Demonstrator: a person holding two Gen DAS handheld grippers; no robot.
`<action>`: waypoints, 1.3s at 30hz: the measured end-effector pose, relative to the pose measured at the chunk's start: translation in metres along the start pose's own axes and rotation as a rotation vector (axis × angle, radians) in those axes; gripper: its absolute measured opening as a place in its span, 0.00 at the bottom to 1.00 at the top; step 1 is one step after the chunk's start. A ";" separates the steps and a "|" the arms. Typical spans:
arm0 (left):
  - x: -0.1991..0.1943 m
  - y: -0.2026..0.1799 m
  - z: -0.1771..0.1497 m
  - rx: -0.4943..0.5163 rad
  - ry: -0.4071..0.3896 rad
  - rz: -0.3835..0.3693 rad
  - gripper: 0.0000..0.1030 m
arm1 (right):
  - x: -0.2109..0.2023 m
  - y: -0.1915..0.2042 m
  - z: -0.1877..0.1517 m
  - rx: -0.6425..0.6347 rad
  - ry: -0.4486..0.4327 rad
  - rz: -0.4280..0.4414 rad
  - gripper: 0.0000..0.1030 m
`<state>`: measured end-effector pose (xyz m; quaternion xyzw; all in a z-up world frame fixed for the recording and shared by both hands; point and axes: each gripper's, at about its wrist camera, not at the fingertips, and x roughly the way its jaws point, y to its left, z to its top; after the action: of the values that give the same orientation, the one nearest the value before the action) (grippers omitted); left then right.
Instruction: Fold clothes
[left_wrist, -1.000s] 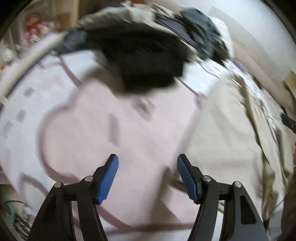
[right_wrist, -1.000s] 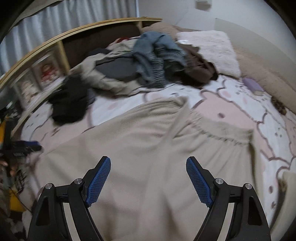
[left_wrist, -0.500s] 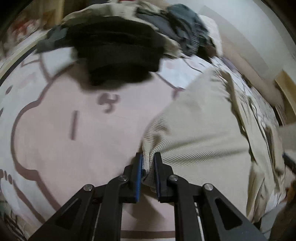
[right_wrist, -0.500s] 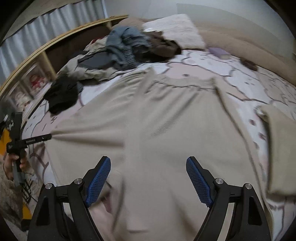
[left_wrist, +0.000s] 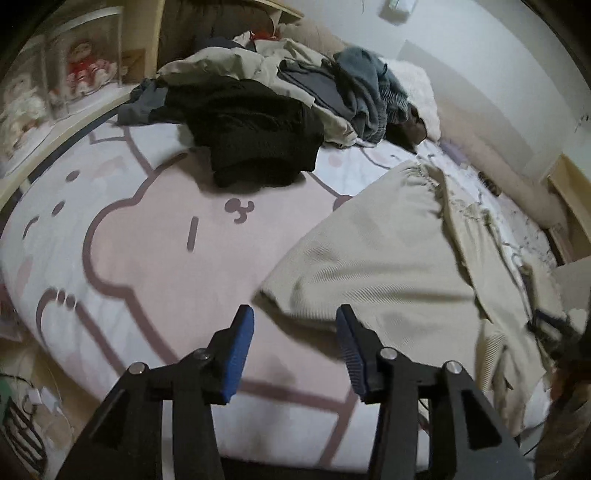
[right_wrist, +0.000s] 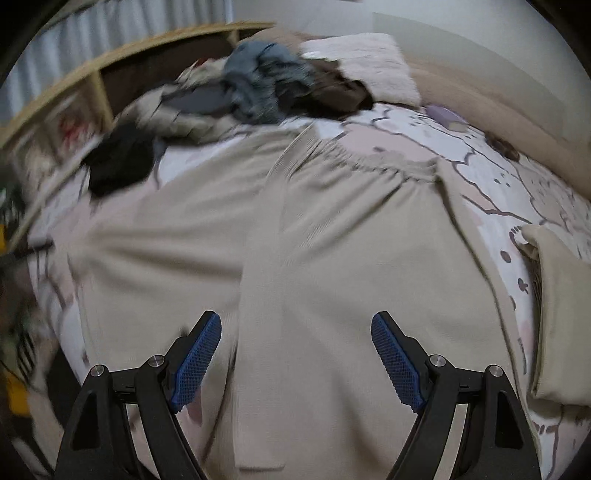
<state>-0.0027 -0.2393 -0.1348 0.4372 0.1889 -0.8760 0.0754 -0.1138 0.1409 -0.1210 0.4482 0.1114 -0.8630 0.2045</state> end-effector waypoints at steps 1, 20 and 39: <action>-0.002 -0.001 -0.003 -0.007 -0.002 -0.004 0.45 | 0.001 0.007 -0.011 -0.023 0.012 -0.008 0.81; 0.021 -0.077 -0.026 0.087 0.067 -0.167 0.45 | -0.023 0.057 -0.096 -0.449 -0.033 -0.198 0.44; 0.032 -0.075 -0.016 0.057 0.070 -0.141 0.45 | -0.074 -0.240 -0.063 0.996 -0.197 0.241 0.03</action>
<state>-0.0325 -0.1628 -0.1497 0.4552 0.1970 -0.8683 -0.0056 -0.1387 0.3978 -0.0945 0.4176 -0.3848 -0.8198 0.0739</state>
